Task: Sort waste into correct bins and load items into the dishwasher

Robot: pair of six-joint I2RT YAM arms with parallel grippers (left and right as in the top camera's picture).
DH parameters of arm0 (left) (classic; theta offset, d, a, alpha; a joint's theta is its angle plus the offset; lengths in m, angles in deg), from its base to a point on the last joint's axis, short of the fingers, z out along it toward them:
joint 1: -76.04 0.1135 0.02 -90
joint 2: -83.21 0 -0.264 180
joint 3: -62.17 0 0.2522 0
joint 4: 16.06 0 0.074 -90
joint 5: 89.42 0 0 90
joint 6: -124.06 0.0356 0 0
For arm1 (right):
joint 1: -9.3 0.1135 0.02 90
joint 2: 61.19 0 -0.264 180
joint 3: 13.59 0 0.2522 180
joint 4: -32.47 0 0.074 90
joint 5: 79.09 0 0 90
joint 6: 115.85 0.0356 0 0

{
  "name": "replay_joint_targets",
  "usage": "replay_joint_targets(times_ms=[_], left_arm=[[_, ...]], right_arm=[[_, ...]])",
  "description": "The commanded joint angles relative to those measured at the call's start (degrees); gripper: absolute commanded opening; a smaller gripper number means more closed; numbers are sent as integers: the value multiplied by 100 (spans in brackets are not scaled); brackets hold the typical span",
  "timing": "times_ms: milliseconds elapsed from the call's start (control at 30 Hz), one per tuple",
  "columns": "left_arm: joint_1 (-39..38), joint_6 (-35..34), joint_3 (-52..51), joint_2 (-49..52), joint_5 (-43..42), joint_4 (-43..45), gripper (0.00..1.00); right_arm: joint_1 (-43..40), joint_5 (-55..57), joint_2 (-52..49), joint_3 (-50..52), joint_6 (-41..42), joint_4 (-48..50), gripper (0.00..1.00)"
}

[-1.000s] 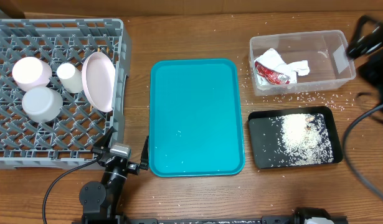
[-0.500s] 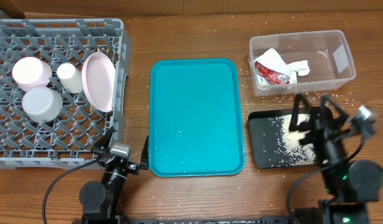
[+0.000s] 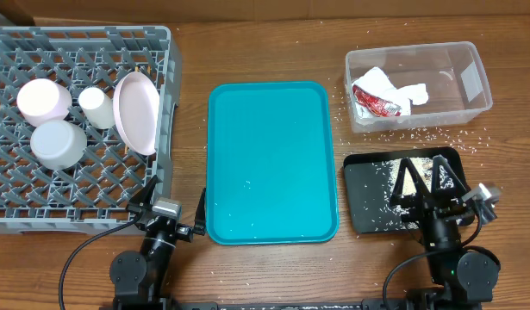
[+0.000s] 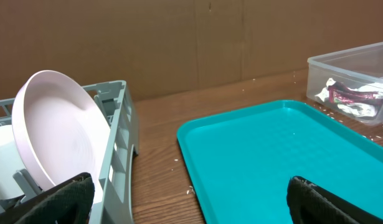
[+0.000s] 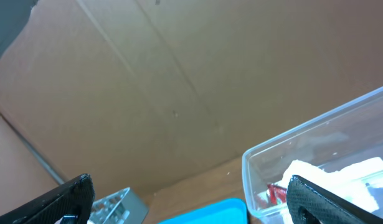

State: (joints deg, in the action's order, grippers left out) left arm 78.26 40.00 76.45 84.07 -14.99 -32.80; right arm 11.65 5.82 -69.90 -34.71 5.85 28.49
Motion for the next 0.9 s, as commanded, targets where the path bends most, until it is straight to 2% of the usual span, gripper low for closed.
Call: replay_joint_targets(times_ms=[0, 433, 567, 800, 867], left_arm=[[-37, 28, -24, -61, 55, 4, 100], [-37, 28, -24, -61, 55, 7, 100], [-37, 28, -24, -61, 57, 7, 100], [-37, 28, -24, -61, 55, 4, 100], [-37, 28, -24, -61, 57, 7, 100]], right_arm=[[33, 337, 234, 81, -2, 17, 100], [20, 417, 855, 691, -101, -109, 100], [22, 417, 855, 691, -612, -435, 100], [22, 420, 855, 691, -2033, -1493, 100], [22, 417, 855, 691, -2371, -1469, 100]])
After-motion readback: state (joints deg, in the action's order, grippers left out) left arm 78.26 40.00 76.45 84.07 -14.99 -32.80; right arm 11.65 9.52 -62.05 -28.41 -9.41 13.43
